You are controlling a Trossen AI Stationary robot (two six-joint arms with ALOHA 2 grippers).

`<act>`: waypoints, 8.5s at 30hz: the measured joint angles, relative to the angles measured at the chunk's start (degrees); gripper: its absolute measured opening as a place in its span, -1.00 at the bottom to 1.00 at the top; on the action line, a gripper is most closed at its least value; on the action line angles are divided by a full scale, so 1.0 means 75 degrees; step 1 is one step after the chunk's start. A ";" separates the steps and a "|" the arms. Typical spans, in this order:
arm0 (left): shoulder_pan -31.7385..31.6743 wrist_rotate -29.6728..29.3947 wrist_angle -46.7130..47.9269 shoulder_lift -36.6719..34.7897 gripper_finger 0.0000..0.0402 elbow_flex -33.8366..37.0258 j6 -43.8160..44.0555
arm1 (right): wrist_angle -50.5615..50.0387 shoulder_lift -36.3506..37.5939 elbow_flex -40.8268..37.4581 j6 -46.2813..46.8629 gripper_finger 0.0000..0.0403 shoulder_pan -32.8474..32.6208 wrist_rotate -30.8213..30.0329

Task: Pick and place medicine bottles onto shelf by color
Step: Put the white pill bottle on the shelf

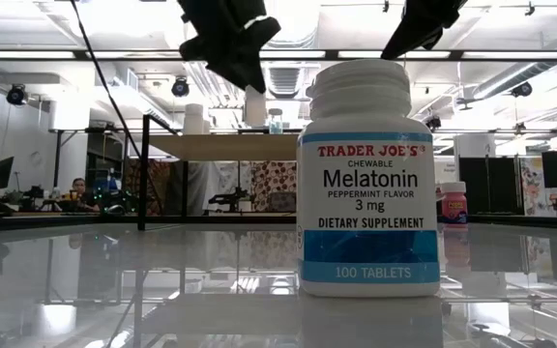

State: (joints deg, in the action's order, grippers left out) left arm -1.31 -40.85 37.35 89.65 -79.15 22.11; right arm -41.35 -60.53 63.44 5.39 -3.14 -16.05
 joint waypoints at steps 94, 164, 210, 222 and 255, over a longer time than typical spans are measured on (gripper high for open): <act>0.2441 0.4768 0.3336 -0.1513 -0.12 0.3151 0.6029 | -0.0034 0.0000 -0.0301 0.0548 0.10 0.0003 0.0006; 0.1570 0.2354 0.0367 -0.0988 0.31 0.5109 0.4736 | -0.0008 -0.0015 -0.0326 0.0477 0.12 0.0003 0.0009; 0.3490 0.0432 -0.8038 -0.0952 -0.35 0.3851 -0.1270 | 0.6960 -0.0290 -0.1965 -0.1565 0.12 -0.1716 0.1152; 0.3414 0.0409 -1.0192 -0.0155 -0.35 0.3742 -0.4115 | 0.8743 -0.1273 -0.2004 -0.0946 0.12 -0.1714 0.1204; 0.3283 0.0392 -1.0509 -0.0109 0.02 0.3801 -0.4223 | 0.8702 -0.1667 -0.1711 -0.1720 -0.28 -0.1698 0.1100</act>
State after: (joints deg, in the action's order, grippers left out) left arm 23.31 -37.91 -41.47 88.83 -50.65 -9.56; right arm 23.92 -73.04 50.61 -7.51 -15.87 -7.80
